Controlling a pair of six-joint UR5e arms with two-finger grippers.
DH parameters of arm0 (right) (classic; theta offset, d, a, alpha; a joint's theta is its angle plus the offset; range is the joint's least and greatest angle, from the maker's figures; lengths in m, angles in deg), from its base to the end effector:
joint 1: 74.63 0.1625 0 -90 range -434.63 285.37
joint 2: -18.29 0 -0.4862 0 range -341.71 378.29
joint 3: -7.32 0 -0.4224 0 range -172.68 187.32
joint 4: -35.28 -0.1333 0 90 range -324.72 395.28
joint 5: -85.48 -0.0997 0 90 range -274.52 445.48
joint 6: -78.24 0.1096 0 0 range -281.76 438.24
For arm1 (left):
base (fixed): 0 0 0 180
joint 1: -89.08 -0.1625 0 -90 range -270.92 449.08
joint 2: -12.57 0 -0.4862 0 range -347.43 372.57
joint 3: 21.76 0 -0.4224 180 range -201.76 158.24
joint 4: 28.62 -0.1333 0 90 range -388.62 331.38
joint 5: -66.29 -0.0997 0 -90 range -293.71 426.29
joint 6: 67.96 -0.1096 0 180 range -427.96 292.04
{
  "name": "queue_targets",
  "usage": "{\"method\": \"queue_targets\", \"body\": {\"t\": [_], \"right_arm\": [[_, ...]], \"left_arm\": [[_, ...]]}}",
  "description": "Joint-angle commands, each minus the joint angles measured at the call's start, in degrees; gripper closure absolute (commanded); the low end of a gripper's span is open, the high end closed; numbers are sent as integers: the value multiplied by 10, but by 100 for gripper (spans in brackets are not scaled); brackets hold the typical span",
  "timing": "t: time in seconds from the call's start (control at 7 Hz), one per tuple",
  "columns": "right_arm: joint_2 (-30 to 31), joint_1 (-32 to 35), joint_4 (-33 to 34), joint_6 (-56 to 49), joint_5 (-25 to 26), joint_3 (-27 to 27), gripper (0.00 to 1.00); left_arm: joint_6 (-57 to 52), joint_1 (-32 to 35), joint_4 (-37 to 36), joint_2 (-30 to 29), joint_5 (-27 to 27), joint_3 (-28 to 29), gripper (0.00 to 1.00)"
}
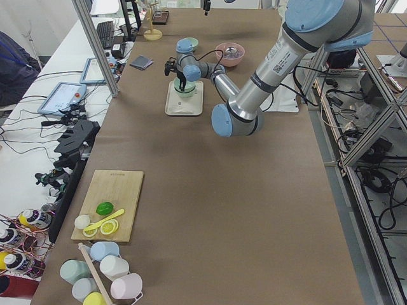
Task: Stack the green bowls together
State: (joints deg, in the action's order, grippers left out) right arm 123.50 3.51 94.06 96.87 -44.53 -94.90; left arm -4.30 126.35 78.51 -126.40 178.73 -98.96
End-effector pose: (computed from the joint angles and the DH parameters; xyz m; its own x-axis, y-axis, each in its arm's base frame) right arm -0.0252 -0.4257 0.6805 0.7089 -0.1557 0.6879 -0.0479 0.9624 0.2673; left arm 0.6199 -0.5867 0.2130 0.5665 0.0843 -0.8198 0.0723 0.9858 0.1513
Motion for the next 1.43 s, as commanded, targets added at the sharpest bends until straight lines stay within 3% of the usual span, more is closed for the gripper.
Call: {"method": "queue_targets", "body": {"t": [0.0, 1.29], "right_arm": [[0, 0, -1, -1, -1, 0, 0], [0, 0, 1, 0, 1, 0, 0]], "left_arm": [[1, 0, 8, -1, -5, 7, 100], [1, -9, 8, 0, -13, 8, 100]]}}
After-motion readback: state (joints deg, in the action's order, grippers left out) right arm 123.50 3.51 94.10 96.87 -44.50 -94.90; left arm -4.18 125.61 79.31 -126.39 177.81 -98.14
